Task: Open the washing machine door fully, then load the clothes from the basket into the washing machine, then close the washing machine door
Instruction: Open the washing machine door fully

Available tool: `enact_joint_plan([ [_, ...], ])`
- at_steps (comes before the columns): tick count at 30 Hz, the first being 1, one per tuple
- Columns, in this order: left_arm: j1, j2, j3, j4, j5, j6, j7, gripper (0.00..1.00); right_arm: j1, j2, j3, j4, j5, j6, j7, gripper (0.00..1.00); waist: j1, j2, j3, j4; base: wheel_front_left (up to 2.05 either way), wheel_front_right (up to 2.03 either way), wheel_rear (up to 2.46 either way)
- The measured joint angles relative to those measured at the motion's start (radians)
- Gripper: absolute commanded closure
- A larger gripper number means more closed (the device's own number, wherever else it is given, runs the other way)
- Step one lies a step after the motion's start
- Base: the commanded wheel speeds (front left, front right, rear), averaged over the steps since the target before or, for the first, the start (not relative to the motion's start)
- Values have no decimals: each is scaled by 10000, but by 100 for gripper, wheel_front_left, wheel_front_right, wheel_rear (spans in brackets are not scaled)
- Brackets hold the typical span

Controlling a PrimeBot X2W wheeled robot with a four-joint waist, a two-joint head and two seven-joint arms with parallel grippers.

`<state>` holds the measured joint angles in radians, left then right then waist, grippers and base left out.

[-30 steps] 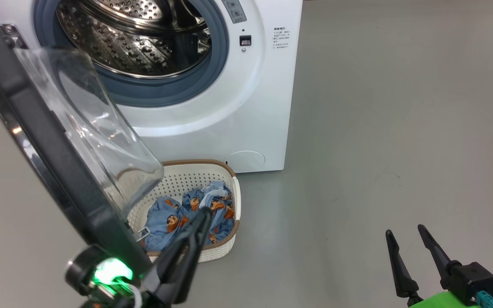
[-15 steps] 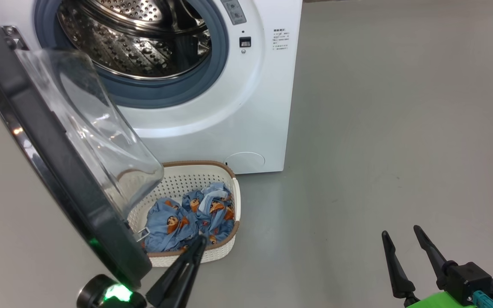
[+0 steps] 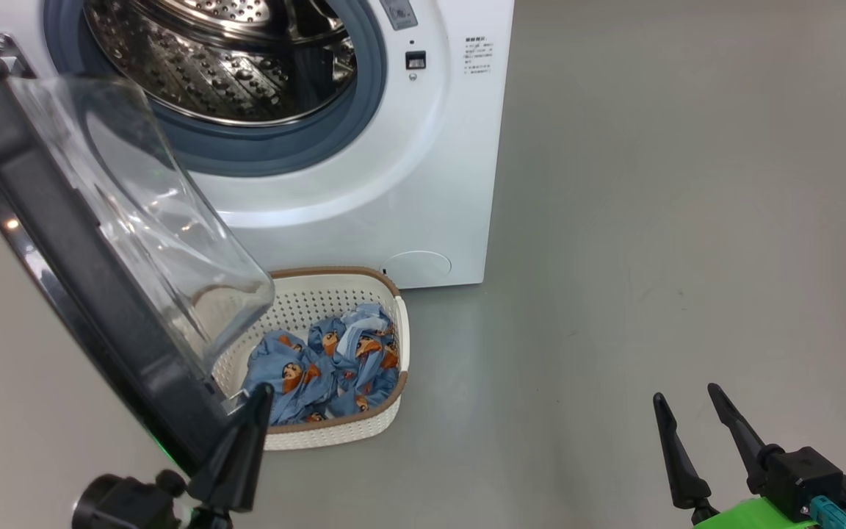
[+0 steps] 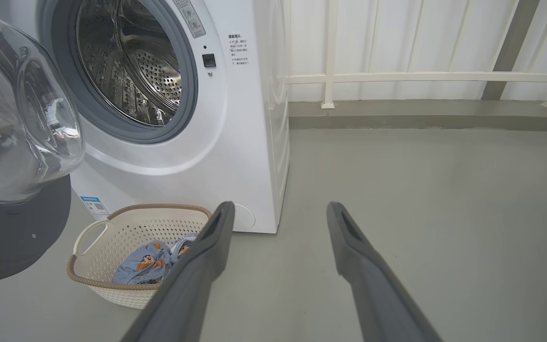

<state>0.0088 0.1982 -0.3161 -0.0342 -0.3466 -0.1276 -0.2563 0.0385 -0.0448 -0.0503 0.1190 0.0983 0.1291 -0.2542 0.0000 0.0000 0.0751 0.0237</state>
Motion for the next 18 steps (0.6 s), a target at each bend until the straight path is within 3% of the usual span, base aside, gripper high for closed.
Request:
enact_joint_plan([
  [18, -340, -109, 259, 451, -86, -4, -2, 100, -50, -2, 8, 17, 105, 0, 0, 0, 0, 0, 254, 168, 0, 0, 0],
])
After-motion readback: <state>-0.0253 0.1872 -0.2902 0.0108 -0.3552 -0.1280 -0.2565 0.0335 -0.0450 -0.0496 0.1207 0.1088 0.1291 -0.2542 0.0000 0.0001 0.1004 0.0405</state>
